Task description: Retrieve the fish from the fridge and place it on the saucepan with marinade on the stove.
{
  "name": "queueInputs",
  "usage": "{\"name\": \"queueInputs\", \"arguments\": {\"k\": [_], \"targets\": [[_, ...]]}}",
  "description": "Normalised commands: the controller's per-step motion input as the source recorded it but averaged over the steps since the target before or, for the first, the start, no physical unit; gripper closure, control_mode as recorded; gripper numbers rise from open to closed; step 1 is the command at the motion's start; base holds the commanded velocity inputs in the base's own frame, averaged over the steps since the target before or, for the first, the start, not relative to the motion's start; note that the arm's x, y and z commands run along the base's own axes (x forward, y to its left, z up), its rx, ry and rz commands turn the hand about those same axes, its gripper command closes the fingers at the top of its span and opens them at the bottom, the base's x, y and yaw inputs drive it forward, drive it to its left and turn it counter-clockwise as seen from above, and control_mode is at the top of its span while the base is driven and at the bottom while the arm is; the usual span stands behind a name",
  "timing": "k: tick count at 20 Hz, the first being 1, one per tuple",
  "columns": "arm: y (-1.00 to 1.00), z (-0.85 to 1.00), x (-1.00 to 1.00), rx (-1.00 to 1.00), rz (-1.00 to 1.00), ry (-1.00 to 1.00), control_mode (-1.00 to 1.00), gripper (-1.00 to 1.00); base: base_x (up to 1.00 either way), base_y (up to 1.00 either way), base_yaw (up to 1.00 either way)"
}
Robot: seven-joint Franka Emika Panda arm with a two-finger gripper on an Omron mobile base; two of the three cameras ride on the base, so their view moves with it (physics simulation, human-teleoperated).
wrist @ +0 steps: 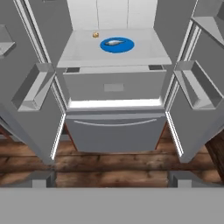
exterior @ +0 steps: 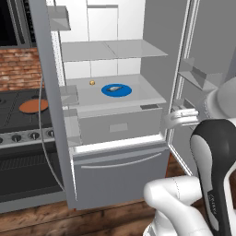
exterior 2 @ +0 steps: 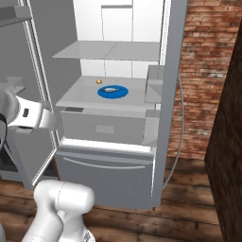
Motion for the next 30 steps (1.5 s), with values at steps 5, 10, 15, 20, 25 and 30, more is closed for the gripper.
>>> {"name": "queueInputs", "arguments": {"k": [5,10,15,20,25,30], "targets": [[0.0,-0.1,0.0,0.0,0.0,0.1,-1.0,-1.0,0.0,0.0,0.0],[0.0,-0.24,0.0,0.0,0.0,0.08,-1.0,-1.0,0.0,0.0,0.0],[0.01,-0.26,0.0,0.0,0.0,0.03,-1.0,-1.0,0.0,0.0,0.0],[0.0,-0.07,0.0,0.0,0.0,0.0,-1.0,-1.0,0.0,0.0,0.0],[0.0,0.0,0.0,0.0,0.0,0.0,-1.0,-1.0,0.0,0.0,0.0],[0.0,0.0,0.0,0.0,0.0,0.0,-1.0,-1.0,0.0,0.0,0.0]]}}
